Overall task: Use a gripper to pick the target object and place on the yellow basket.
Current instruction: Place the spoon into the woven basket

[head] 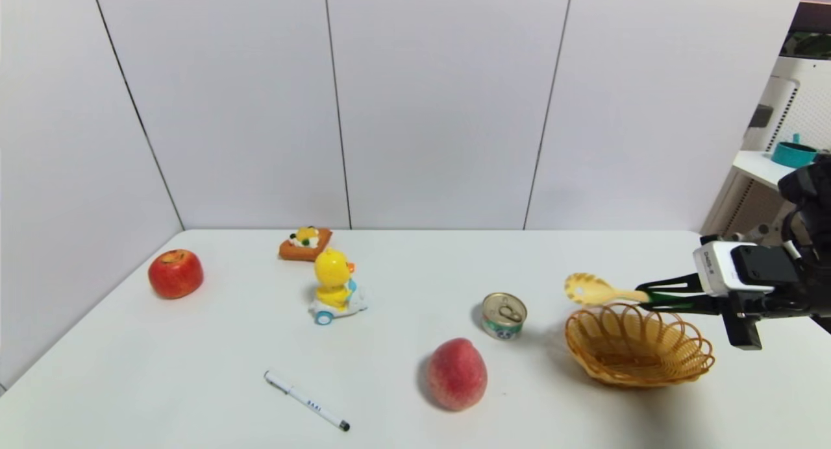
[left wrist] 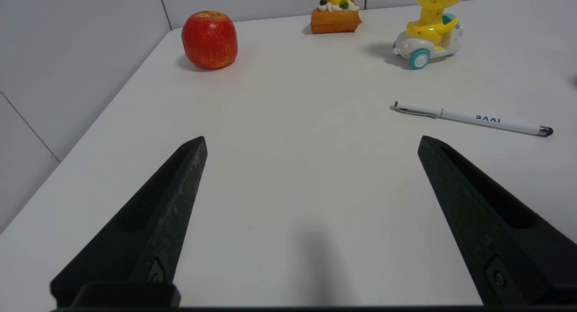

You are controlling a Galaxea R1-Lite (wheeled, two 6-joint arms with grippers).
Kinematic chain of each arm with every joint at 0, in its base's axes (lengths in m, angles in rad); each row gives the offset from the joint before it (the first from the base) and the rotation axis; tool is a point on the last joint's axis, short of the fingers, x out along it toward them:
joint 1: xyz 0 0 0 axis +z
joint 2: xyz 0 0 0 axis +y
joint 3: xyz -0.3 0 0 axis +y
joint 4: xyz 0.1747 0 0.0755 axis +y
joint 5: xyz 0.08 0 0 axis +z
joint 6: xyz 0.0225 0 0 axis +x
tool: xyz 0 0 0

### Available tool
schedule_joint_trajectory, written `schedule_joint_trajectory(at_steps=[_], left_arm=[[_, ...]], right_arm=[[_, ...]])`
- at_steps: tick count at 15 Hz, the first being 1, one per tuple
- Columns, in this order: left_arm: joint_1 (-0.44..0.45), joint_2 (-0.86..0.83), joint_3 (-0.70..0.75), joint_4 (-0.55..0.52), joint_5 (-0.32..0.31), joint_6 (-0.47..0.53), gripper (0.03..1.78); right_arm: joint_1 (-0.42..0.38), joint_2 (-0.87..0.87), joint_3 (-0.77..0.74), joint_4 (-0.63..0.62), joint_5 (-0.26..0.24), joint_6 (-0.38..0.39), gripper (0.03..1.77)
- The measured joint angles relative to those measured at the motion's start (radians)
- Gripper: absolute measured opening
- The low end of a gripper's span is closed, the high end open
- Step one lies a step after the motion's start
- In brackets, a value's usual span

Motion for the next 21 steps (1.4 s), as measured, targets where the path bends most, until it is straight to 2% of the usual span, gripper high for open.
schedule_joint_trajectory(at_steps=[3,5,10,16,21], left_arm=[[0.0,0.0,0.0,0.0,0.0,0.0,1.69],[0.0,0.0,0.0,0.0,0.0,0.0,1.69],[0.0,0.0,0.0,0.0,0.0,0.0,1.69],[0.0,0.0,0.0,0.0,0.0,0.0,1.69],[0.0,0.0,0.0,0.0,0.0,0.0,1.69]], right_arm=[[-0.021,0.045,0.007,0.001,-0.059,-0.013,0.16],[-0.033,0.066,0.021,0.001,-0.073,-0.013,0.16],[-0.035,0.091,0.057,0.001,-0.062,-0.013,0.16],[-0.031,0.097,0.074,0.001,-0.047,-0.067,0.16],[-0.024,0.097,0.067,0.0,-0.049,-0.061,0.16]])
